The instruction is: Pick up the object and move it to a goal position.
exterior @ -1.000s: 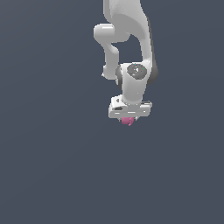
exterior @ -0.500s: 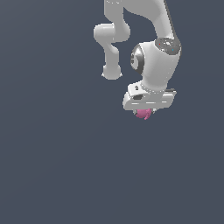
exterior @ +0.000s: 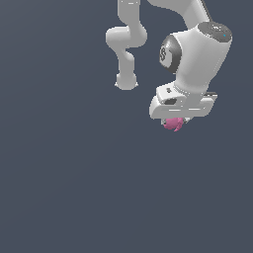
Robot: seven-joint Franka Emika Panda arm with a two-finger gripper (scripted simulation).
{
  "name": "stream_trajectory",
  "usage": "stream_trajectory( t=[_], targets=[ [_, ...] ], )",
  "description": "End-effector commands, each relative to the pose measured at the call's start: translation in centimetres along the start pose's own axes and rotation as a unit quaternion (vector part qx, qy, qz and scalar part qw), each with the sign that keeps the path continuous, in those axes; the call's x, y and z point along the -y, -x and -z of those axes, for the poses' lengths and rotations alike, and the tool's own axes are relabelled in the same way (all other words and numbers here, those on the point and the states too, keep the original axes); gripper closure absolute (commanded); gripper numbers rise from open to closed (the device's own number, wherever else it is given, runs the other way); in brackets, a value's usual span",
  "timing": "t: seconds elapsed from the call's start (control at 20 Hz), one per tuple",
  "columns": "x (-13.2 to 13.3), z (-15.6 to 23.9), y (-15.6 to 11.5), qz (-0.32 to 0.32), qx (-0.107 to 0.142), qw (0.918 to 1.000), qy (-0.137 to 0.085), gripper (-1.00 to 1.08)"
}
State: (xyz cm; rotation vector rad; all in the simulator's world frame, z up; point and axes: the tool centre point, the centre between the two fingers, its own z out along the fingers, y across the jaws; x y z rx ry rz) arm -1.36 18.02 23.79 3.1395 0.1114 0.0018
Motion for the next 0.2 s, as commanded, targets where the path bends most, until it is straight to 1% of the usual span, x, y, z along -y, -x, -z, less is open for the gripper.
stream_trajectory(
  t=[0.0, 0.15],
  targets=[
    [0.25, 0.36, -0.17, 0.000, 0.000, 1.0000, 0.000, 1.08],
    [0.25, 0.34, -0.23, 0.000, 0.000, 1.0000, 0.000, 1.08]
  ],
)
